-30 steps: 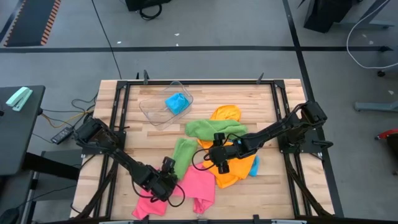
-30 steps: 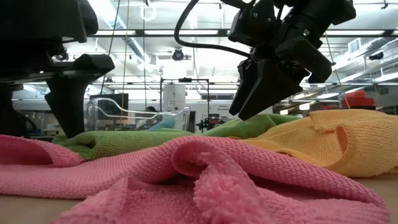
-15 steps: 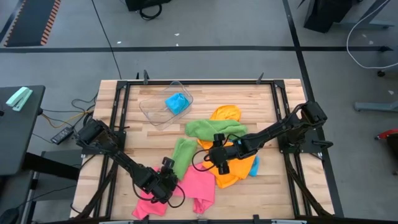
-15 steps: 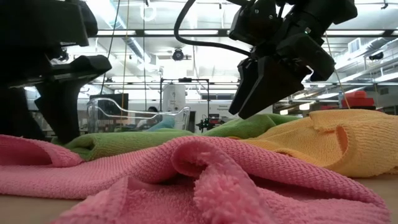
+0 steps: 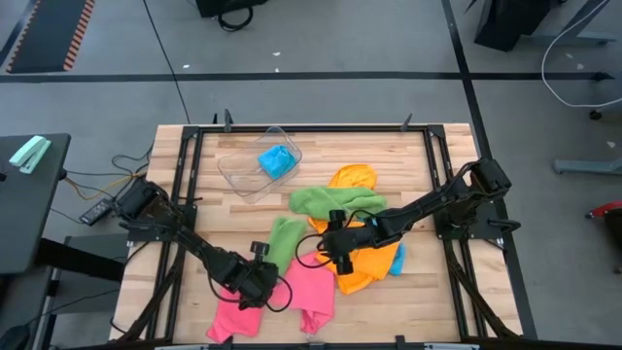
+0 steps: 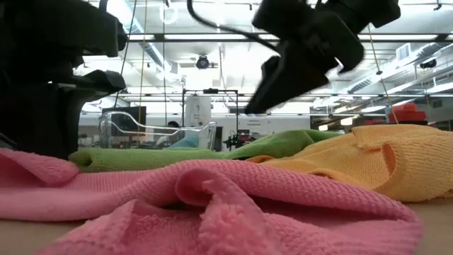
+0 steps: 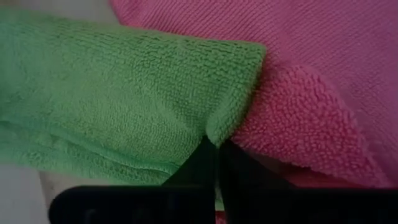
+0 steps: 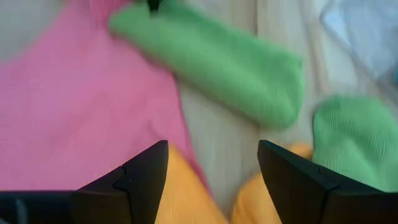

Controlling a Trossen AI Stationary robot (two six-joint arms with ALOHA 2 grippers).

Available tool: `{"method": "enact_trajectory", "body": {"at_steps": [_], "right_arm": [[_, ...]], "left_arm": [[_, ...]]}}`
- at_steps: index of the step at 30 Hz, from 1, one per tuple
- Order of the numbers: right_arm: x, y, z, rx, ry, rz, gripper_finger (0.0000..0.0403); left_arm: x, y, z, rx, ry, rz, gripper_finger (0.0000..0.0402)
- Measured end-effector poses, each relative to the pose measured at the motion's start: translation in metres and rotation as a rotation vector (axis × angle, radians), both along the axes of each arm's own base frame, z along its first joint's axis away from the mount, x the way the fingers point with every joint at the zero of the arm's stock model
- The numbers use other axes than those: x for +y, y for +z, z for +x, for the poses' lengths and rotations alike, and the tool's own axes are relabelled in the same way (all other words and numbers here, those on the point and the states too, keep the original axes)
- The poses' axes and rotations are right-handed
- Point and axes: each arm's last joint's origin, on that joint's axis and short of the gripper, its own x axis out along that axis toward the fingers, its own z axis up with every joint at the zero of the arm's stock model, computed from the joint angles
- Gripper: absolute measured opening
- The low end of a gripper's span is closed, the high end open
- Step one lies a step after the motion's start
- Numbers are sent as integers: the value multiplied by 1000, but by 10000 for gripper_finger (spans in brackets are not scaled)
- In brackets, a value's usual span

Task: Fold microfiber towels
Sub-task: Fold the left green microfiber towel

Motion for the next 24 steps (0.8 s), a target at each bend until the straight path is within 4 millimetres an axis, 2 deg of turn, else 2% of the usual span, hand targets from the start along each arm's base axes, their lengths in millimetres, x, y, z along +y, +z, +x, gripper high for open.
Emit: {"method": "enact_trajectory", "body": {"at_steps": [6, 14, 20, 24], "right_arm": [[6, 2, 3, -43, 33, 18, 257], [21, -10, 10, -112, 105, 32, 257], [26, -24, 21, -182, 121, 32, 257], [24, -36, 27, -181, 106, 35, 257]], "left_arm": [[2, 1, 2, 17, 5, -27, 24], [-4, 23, 16, 2, -12, -93, 17], [3, 28, 23, 24, 6, -140, 22], [6, 24, 25, 31, 15, -147, 16]]}}
